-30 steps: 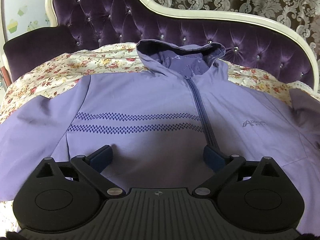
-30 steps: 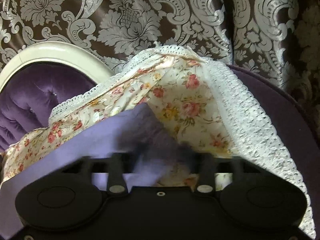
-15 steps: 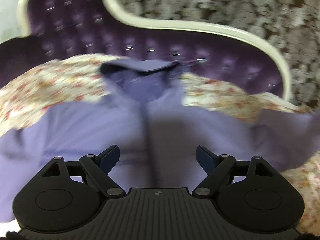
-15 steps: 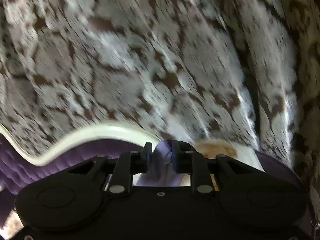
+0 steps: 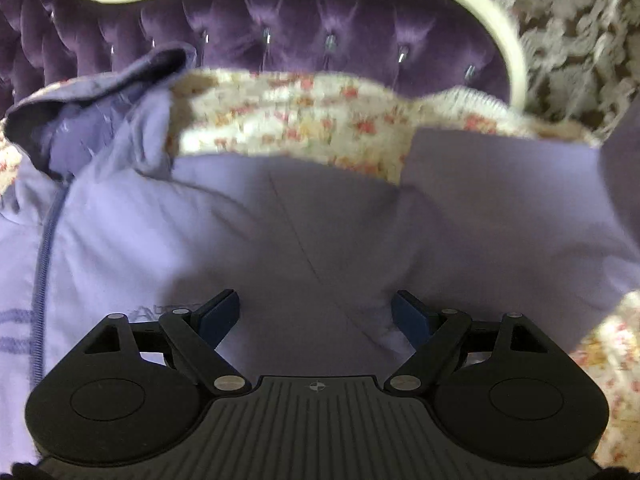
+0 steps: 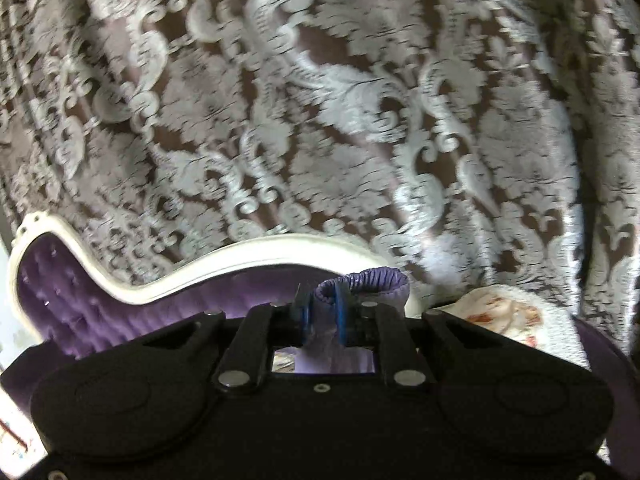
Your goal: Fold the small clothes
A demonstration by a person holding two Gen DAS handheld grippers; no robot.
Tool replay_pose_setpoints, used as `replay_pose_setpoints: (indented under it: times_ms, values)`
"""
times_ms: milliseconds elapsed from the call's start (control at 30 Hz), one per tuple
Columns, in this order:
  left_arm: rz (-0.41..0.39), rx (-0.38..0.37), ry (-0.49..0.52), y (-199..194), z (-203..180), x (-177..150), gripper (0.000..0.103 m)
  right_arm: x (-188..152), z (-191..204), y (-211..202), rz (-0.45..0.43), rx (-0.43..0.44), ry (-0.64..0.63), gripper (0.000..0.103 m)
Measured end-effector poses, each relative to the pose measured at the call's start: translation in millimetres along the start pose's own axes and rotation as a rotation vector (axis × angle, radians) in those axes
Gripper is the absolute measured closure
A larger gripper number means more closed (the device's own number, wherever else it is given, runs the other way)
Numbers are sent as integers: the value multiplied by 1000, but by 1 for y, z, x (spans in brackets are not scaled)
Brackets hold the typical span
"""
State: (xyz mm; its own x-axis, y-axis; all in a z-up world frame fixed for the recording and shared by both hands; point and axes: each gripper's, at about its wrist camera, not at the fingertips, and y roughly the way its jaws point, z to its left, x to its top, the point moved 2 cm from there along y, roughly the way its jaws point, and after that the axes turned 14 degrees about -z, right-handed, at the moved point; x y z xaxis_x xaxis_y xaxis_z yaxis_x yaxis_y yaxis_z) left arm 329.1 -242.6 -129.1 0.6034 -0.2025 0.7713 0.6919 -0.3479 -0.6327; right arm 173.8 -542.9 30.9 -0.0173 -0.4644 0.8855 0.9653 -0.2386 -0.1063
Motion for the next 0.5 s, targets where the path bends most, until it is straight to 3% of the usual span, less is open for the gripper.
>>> replay_pose_setpoints:
  times_ms: [100,233,400,500]
  values:
    - [-19,27,49,6,-4,-4,15,-4,18,2,21,38,-16,84]
    - [-21,0,29,4,3,-3,16,-10,52,8,45,101,-40,84]
    - [-34,-51,-106,-22,38,7,21,-19,109,8,53,223,-57,84]
    - [-76,-47,-127,-48,69,11,21,-30,153,6,61,312,-82,84]
